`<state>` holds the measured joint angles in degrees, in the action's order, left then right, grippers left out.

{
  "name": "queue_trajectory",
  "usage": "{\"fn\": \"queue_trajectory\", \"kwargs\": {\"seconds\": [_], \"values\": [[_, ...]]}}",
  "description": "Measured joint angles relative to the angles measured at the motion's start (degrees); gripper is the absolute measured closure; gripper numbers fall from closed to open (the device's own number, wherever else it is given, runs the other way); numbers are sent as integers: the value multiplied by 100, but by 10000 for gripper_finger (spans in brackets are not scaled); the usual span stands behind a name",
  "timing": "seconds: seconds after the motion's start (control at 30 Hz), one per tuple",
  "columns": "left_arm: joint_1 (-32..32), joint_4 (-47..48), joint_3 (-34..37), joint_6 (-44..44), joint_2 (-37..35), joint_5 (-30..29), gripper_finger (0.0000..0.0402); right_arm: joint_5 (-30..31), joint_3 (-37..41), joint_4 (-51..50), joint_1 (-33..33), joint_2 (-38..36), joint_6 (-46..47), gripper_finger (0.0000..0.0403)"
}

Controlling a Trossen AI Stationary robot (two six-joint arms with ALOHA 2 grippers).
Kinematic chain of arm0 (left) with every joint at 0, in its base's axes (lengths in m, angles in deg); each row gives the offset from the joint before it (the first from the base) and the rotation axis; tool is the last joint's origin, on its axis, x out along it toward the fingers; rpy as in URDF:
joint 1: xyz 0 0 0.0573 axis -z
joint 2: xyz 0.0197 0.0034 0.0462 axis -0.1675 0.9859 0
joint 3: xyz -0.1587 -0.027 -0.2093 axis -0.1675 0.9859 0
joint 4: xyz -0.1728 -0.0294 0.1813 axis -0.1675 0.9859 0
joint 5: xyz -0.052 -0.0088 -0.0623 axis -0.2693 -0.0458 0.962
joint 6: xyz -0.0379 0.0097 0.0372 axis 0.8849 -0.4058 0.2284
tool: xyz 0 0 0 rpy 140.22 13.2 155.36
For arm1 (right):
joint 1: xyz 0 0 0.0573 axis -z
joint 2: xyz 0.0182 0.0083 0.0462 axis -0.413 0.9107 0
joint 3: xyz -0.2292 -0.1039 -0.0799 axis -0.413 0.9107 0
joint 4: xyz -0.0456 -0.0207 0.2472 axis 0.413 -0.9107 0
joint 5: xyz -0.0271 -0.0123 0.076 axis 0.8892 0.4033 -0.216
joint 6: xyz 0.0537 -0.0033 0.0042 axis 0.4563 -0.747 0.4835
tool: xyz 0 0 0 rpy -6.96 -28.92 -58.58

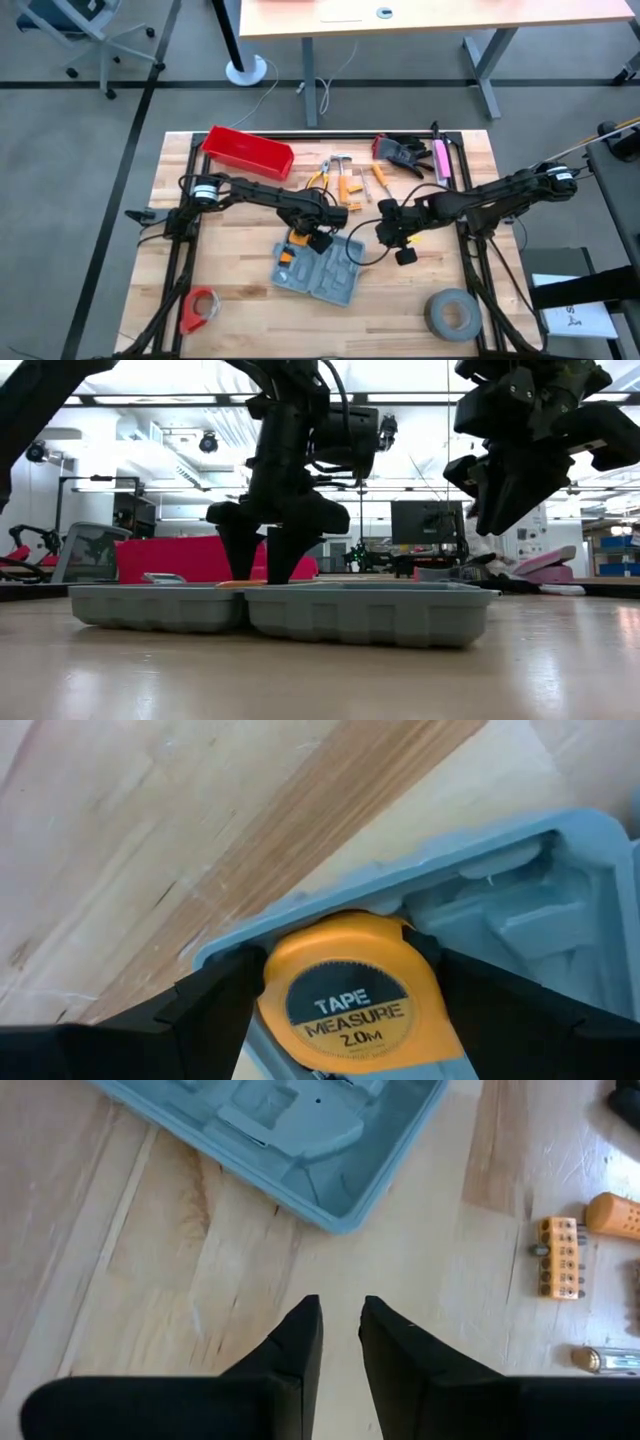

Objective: Prefit tool cases
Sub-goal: Remove the yellow tape measure from the prefit tool case to the table

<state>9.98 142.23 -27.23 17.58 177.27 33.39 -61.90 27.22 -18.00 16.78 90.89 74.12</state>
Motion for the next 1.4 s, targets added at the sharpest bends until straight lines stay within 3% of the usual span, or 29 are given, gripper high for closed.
{"fn": "queue_trajectory", "kwargs": {"seconds": [0.87,1.13,1.4], "values": [[39,-909,363,-352,18,103,112,8,4,3,4,0,-98,339],[87,-960,369,-455,18,-17,113,13,4,5,4,0,-103,352],[110,-1077,372,-464,13,-14,143,19,4,1,4,0,-105,347]]}}
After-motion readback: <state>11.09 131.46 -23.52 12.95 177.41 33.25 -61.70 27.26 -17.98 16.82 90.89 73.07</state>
